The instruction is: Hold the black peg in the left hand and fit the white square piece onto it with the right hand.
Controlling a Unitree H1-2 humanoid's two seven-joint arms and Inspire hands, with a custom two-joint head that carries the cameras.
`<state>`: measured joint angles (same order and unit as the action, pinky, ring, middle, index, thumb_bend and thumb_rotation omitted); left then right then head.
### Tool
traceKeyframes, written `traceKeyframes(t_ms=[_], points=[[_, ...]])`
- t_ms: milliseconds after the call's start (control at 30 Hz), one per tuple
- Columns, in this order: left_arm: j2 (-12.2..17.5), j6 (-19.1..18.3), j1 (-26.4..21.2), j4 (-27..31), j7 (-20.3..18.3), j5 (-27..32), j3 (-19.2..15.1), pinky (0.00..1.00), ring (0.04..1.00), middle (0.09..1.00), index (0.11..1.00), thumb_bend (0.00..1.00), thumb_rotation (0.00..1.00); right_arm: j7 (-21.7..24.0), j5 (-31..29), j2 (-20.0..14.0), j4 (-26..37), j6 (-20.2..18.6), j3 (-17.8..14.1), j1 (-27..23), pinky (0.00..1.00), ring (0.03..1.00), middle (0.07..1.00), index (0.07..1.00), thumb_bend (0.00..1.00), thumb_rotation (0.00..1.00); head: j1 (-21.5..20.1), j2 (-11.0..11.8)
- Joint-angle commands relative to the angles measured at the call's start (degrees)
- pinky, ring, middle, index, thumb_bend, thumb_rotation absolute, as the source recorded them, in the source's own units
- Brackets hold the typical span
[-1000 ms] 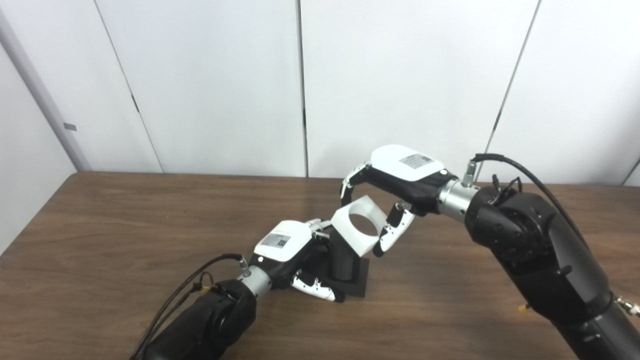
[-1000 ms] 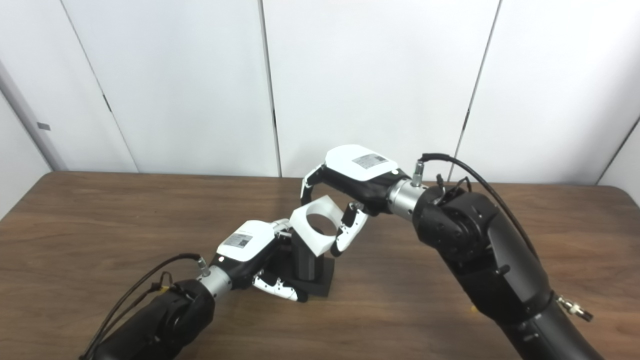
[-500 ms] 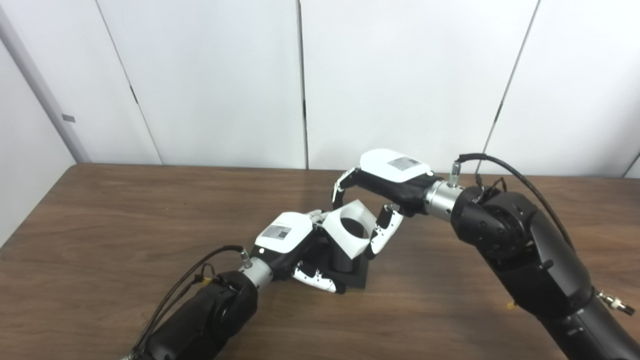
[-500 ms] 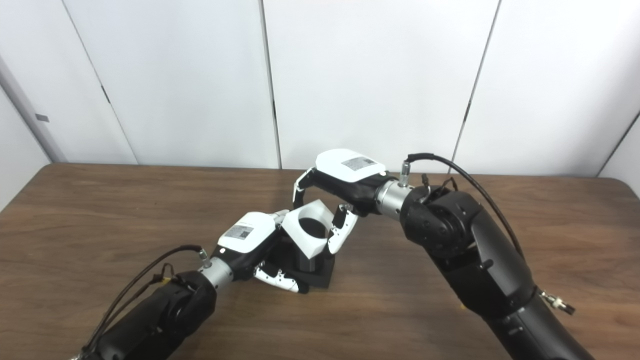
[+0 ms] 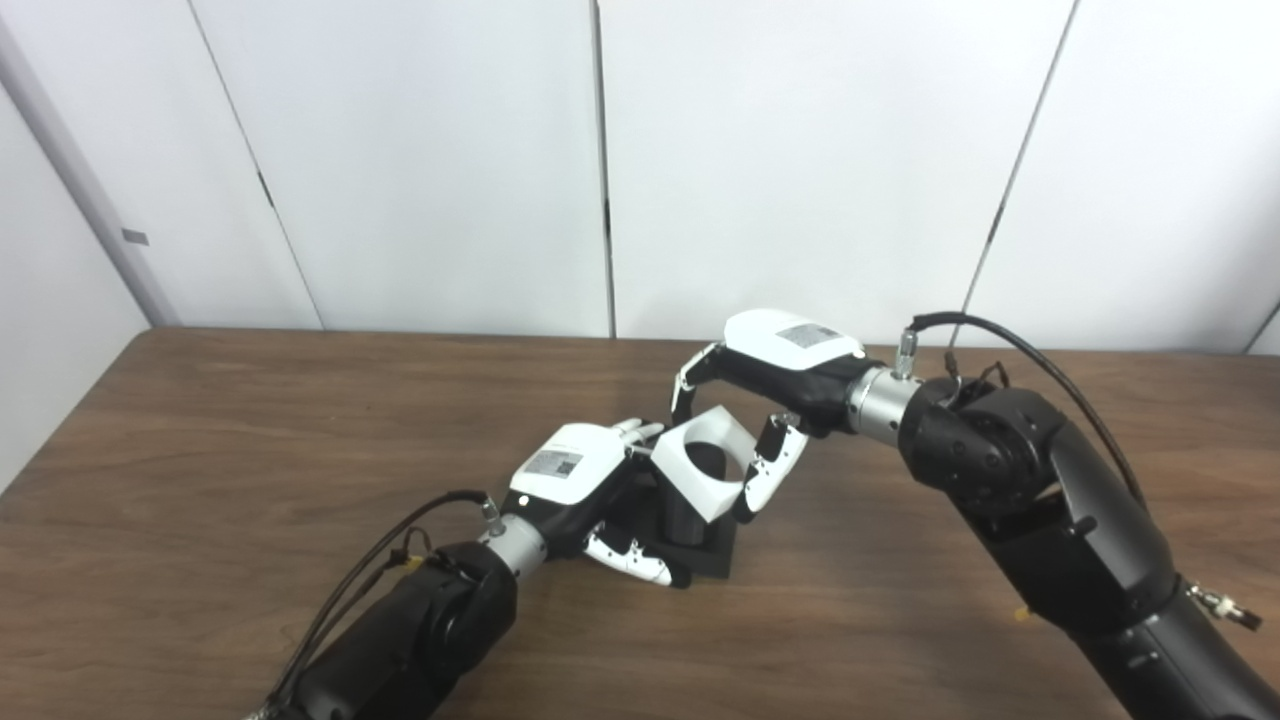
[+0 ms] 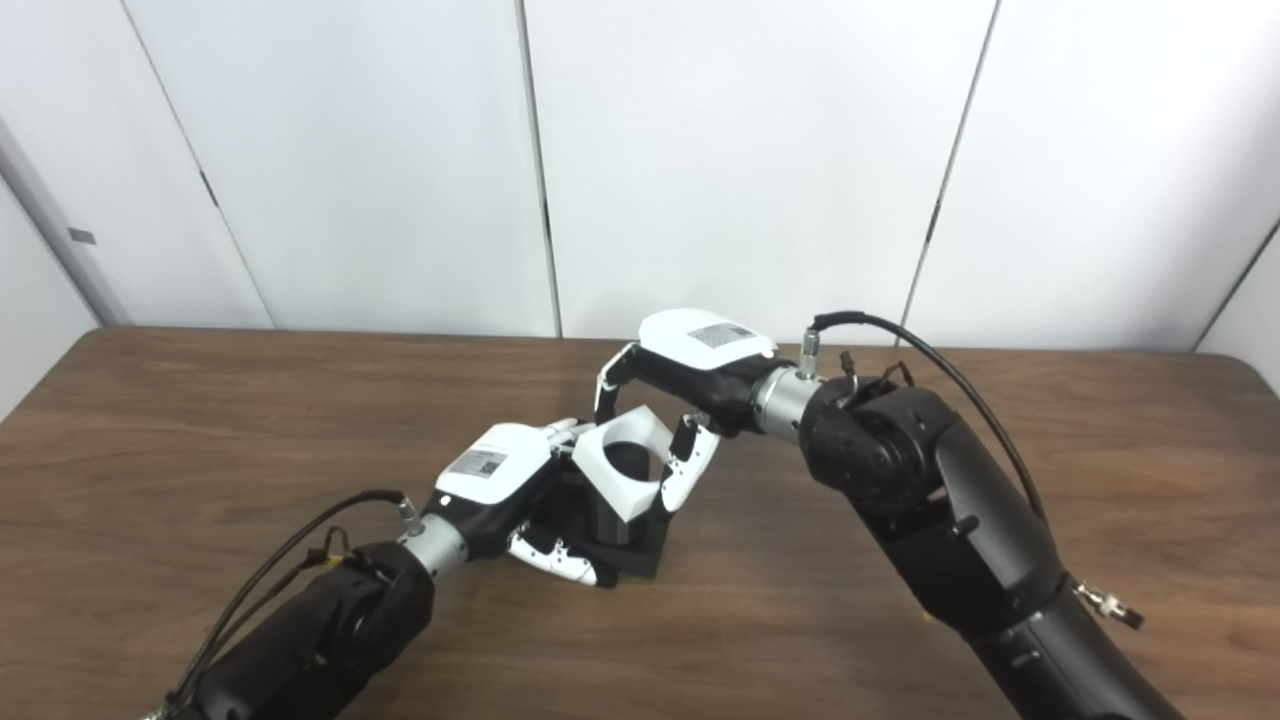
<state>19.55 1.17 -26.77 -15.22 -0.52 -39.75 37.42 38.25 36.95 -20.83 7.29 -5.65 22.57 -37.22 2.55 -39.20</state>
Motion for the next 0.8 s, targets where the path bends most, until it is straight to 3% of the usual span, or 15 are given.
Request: traceKeyframes(t_ms=[0,767], points=[[-1.5,-1.08,3.68,-3.34,-9.65,-2.22,4.88,0.87,0.936,0.92,0.585,1.0,0.36,-2.49,-0.17,-0.85,0.95,2.65,-1.12,-3.19,0.77,0.804,0.732,0.477,0.52,0.13,0.04,-0.02],[-1.4,-1.46,3.76,-2.69,-10.38,-1.74,5.0,0.86,0.935,0.924,0.579,1.0,0.35,-3.68,0.36,1.51,-2.08,0.79,-1.53,-3.5,0.76,0.804,0.733,0.477,0.52,0.13,0.18,-0.45]])
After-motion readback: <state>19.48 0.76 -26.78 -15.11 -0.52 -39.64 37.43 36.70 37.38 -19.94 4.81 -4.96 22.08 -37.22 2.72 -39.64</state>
